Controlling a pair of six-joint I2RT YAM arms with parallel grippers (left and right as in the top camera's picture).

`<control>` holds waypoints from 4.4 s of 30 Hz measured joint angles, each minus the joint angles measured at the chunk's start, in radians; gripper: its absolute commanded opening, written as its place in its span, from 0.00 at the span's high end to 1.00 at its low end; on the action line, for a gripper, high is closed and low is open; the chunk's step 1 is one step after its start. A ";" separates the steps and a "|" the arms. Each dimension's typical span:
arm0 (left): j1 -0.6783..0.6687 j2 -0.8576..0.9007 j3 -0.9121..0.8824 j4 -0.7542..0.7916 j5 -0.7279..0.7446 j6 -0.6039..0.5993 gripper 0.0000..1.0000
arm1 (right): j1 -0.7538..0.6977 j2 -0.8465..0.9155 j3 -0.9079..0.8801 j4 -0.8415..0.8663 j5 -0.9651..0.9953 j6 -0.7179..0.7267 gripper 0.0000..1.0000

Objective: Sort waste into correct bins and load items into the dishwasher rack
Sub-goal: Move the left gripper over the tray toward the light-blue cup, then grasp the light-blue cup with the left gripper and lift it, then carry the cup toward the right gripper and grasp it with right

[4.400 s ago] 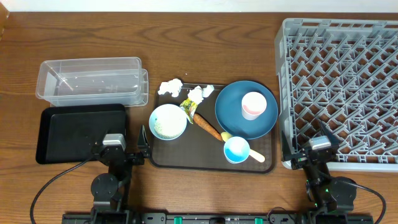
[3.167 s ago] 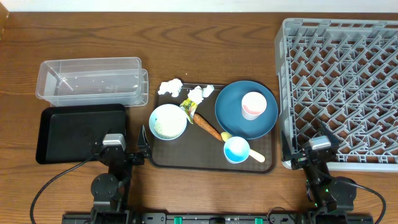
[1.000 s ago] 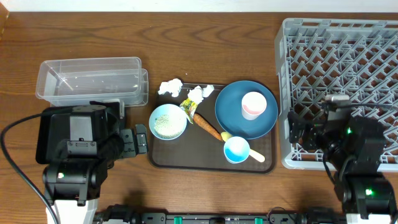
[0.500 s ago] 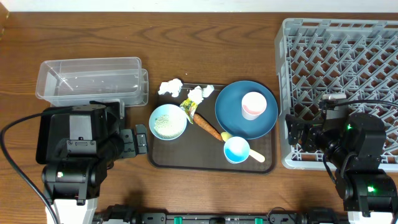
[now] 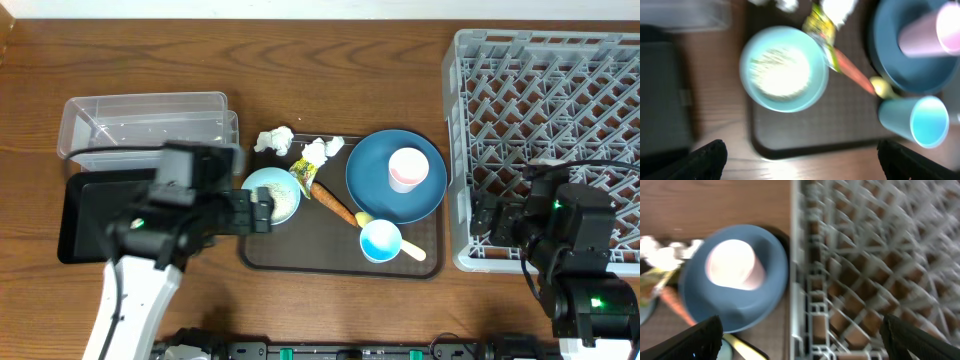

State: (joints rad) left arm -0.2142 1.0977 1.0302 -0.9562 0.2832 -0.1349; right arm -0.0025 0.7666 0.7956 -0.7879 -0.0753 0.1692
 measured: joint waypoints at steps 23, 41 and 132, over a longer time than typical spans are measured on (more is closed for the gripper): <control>-0.565 0.373 0.000 0.263 0.025 -0.179 0.08 | 0.000 0.071 0.000 -0.054 0.113 0.070 0.01; -0.579 0.550 0.000 0.369 0.026 -0.185 0.81 | 0.000 0.071 0.000 -0.076 0.114 0.070 0.01; -0.235 0.377 0.003 1.013 0.985 -0.730 0.94 | 0.000 0.385 0.006 0.703 -1.373 -0.428 0.13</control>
State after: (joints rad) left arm -0.4488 1.4742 1.0328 0.0566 1.2682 -0.8650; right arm -0.0025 1.1519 0.8017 -0.0853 -1.4483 -0.2588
